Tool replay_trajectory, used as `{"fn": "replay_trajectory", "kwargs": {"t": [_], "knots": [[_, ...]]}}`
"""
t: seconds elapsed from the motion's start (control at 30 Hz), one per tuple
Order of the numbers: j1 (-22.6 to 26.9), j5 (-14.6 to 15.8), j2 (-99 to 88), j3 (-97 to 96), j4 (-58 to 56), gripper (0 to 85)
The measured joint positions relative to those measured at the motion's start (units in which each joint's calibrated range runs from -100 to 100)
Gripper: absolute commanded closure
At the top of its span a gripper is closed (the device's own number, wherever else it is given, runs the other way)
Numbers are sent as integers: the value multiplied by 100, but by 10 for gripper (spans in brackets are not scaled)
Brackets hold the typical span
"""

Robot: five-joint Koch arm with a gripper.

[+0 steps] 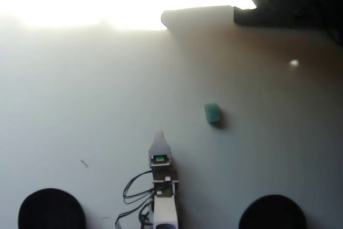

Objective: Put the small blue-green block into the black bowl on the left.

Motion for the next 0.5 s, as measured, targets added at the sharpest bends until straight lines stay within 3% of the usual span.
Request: {"fn": "replay_trajectory", "kwargs": {"t": [0.5], "knots": [[-15,-34,0,0,-8,369]]}}
